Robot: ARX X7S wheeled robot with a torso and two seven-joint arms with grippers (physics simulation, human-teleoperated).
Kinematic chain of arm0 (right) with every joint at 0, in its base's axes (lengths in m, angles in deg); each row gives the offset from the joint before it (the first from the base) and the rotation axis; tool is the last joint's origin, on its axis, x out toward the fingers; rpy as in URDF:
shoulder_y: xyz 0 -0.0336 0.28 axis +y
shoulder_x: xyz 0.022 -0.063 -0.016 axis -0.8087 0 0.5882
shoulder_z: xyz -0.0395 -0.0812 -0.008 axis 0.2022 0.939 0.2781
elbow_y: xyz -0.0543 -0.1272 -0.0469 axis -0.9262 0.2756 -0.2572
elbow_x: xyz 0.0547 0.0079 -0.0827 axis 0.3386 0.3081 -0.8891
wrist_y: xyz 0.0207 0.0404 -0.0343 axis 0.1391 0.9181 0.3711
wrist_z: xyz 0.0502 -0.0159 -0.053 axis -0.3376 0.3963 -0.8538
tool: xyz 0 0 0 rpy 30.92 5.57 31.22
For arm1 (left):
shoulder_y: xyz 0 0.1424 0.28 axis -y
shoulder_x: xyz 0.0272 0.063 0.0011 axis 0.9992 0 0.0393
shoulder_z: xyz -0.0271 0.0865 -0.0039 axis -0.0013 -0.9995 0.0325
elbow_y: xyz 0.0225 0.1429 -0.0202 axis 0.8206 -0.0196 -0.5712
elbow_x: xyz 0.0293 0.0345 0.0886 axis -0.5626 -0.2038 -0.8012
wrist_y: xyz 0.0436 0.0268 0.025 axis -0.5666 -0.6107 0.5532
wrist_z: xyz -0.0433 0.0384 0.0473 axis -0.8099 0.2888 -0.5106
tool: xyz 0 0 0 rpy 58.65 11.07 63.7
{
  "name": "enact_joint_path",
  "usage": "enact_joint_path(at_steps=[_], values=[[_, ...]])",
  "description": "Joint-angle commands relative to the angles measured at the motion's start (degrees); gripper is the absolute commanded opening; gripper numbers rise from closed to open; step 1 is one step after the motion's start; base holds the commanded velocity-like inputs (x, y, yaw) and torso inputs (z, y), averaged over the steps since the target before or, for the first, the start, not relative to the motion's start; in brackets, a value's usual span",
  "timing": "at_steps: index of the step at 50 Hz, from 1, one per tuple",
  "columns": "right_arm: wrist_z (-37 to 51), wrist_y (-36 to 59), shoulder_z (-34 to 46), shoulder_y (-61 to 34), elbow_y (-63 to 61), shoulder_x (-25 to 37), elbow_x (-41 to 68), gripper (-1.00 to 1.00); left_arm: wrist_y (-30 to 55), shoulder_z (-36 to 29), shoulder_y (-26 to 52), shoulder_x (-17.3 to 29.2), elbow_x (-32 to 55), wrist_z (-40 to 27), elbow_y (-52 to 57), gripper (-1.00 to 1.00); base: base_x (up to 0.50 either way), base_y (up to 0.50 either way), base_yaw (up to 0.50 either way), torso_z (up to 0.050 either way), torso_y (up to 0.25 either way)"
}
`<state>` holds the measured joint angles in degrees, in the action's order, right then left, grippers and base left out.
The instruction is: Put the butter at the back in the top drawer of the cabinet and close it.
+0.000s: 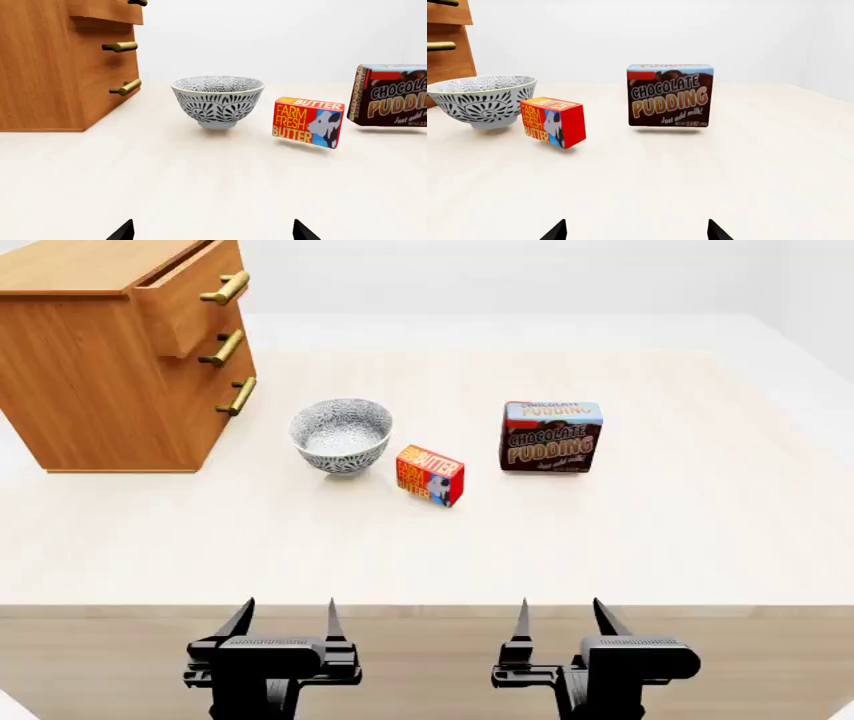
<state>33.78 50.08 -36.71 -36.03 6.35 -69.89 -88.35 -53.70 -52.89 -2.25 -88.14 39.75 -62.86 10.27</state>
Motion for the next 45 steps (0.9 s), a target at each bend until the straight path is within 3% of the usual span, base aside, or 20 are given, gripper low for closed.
enact_joint_path(at_steps=[1,14,32,37,45], values=[[1.17,0.05,1.11,-0.08,0.11,0.88,0.91,1.0,0.04,-1.03,0.02,0.91,0.97,-1.02,0.01,1.0,0.0,0.0,0.0,0.0,0.0],[3.23,1.6,3.09,-0.76,0.16,2.9,3.91,1.0,-0.15,-3.5,0.16,3.06,3.42,-2.61,-0.14,1.0,0.0,0.01,0.0,0.0,0.0],[4.57,2.51,4.54,-1.15,-0.11,4.34,5.87,1.0,-0.02,-5.33,0.28,4.76,5.57,-2.97,-0.01,1.0,0.0,0.49,0.0,0.0,0.0],[4.99,2.42,4.89,-1.15,-0.11,4.64,6.18,1.0,0.29,-5.7,0.55,5.02,5.74,-3.47,-0.24,1.0,0.0,0.07,0.0,0.0,0.0],[5.57,2.14,5.49,-1.18,0.02,5.08,6.57,1.0,0.42,-6.25,0.7,5.42,5.83,-4.67,-0.19,1.0,0.0,0.0,0.0,0.042,0.0]])
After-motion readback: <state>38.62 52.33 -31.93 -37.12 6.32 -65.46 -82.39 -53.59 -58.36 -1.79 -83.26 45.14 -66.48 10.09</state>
